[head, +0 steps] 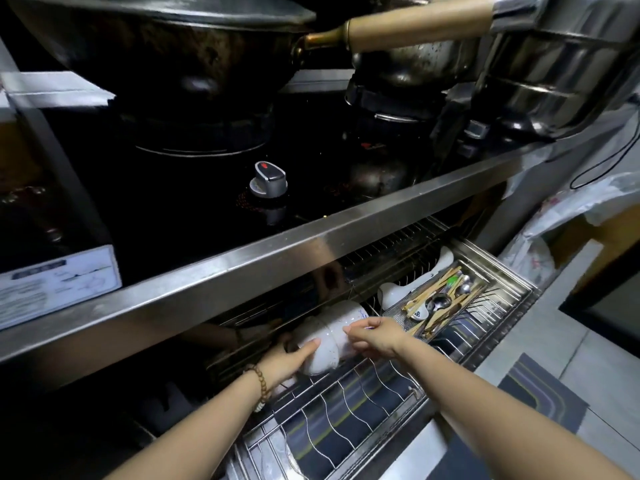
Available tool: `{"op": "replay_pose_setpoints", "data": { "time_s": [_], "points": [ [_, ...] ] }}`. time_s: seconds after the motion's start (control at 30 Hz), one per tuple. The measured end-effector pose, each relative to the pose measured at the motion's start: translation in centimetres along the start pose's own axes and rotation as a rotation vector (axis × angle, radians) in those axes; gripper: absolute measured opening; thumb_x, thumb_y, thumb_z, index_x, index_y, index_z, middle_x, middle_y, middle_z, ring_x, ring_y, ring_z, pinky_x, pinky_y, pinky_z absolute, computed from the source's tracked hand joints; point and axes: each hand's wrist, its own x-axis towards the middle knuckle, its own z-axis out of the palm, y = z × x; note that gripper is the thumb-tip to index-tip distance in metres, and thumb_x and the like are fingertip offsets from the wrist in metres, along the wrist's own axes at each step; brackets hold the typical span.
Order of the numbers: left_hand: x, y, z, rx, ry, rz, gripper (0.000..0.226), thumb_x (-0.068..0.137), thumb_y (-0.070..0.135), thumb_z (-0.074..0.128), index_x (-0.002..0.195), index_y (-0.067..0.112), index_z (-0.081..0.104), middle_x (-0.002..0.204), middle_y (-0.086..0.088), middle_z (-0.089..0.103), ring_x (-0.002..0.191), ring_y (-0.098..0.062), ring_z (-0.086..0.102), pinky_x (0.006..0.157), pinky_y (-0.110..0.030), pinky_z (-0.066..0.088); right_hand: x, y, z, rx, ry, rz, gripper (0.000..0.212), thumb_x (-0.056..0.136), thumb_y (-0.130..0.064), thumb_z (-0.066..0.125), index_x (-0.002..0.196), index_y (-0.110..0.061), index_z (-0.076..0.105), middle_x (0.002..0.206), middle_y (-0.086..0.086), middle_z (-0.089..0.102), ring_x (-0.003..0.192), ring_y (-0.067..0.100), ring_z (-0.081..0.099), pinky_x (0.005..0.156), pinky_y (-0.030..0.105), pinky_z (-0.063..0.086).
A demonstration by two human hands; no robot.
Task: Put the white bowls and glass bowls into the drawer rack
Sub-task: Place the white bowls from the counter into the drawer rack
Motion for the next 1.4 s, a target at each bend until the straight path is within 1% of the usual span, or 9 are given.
{"op": "replay_pose_setpoints", "data": {
  "time_s": [0.07, 0.17, 0.23, 0.37, 0.5, 0.67, 0.77, 1.0, 1.4],
  "points": [
    [-1.6, 1.0, -0.5, -0.038, -0.002, 0.043, 0.059, 0.082, 0.041, 0.065, 0.129, 0.012, 0.046, 0.093, 0.005, 0.063, 0.081, -0.010, 0.062, 0.063, -0.016, 0.050, -2.4, -1.0, -0.3, 0.015, -0.011, -0.028, 0.006, 0.088, -0.013, 0.063, 0.089, -0.009, 0.059, 0.069, 0.010, 0.051, 0.053, 0.011, 0.044, 0.051, 0.017, 0.035],
    [-4.7, 2.9, -1.2, -0.083, -0.011, 0.083, 0.055, 0.084, 0.027, 0.067, 0.130, 0.008, 0.045, 0.110, -0.005, 0.063, 0.094, -0.017, 0.063, 0.067, -0.018, 0.050, -6.7, -2.2, -0.9, 0.021, 0.028, -0.105, 0.026, 0.090, -0.012, 0.060, 0.112, 0.002, 0.060, 0.085, 0.019, 0.055, 0.068, 0.015, 0.051, 0.051, 0.013, 0.044],
    [-7.3, 4.3, -1.9, -0.119, -0.073, 0.121, 0.049, 0.086, 0.023, 0.065, 0.129, 0.007, 0.047, 0.103, -0.004, 0.061, 0.079, -0.011, 0.058, 0.051, -0.010, 0.046, -9.9, -2.9, -1.5, 0.022, 0.052, -0.156, 0.029, 0.092, -0.012, 0.057, 0.116, 0.003, 0.059, 0.105, 0.034, 0.063, 0.084, 0.025, 0.060, 0.057, 0.013, 0.051],
    [-13.2, 6.8, -4.4, -0.050, -0.126, 0.312, 0.037, 0.086, 0.023, 0.063, 0.122, 0.013, 0.055, 0.099, 0.001, 0.065, 0.085, -0.002, 0.060, 0.063, -0.006, 0.045, -15.8, -5.0, -2.3, 0.038, 0.092, -0.275, 0.027, 0.092, -0.020, 0.057, 0.116, -0.008, 0.061, 0.089, 0.007, 0.065, 0.064, 0.003, 0.061, 0.050, 0.011, 0.048],
    [-19.2, 9.5, -8.0, 0.018, -0.132, 0.519, 0.035, 0.087, 0.025, 0.063, 0.121, 0.021, 0.054, 0.108, 0.009, 0.067, 0.094, 0.007, 0.061, 0.070, -0.005, 0.046, -20.6, -8.3, -1.8, -0.069, 0.128, -0.467, 0.023, 0.091, -0.027, 0.057, 0.114, -0.024, 0.061, 0.115, 0.001, 0.065, 0.104, 0.011, 0.063, 0.085, 0.025, 0.053],
    [-26.3, 12.6, -14.0, 0.065, -0.010, 0.779, 0.032, 0.084, 0.026, 0.065, 0.113, 0.034, 0.055, 0.115, 0.006, 0.067, 0.102, 0.003, 0.063, 0.088, -0.017, 0.048, -25.4, -13.6, 1.7, -0.163, 0.093, -0.705, 0.028, 0.091, -0.022, 0.059, 0.118, -0.020, 0.060, 0.115, -0.004, 0.065, 0.105, 0.007, 0.060, 0.088, 0.023, 0.050],
    [-30.1, 13.8, -18.2, 0.091, 0.088, 0.874, 0.033, 0.082, 0.028, 0.066, 0.112, 0.038, 0.056, 0.112, 0.007, 0.068, 0.103, -0.002, 0.064, 0.093, -0.023, 0.048, -26.9, -16.6, 4.6, -0.226, 0.053, -0.846, 0.029, 0.089, -0.017, 0.061, 0.118, -0.018, 0.058, 0.116, -0.004, 0.063, 0.098, -0.004, 0.059, 0.085, 0.010, 0.047],
    [-36.4, 13.8, -27.1, 0.173, 0.369, 0.916, 0.043, 0.079, 0.032, 0.067, 0.121, 0.027, 0.056, 0.113, 0.007, 0.067, 0.104, -0.006, 0.063, 0.097, -0.029, 0.048, -28.1, -22.6, 11.3, -0.333, -0.080, -0.979, 0.038, 0.085, -0.032, 0.066, 0.122, -0.030, 0.055, 0.130, -0.003, 0.056, 0.113, 0.005, 0.057, 0.102, 0.028, 0.046],
    [-37.6, 12.7, -37.6, 0.566, 0.674, 0.794, 0.061, 0.075, 0.050, 0.068, 0.128, 0.028, 0.048, 0.128, 0.012, 0.056, 0.106, 0.004, 0.049, 0.088, -0.011, 0.035, -26.6, -27.6, 22.1, -0.439, -0.195, -1.012, 0.052, 0.082, -0.037, 0.069, 0.129, -0.026, 0.051, 0.133, -0.003, 0.053, 0.115, 0.010, 0.054, 0.091, 0.021, 0.043]
  ]
}}
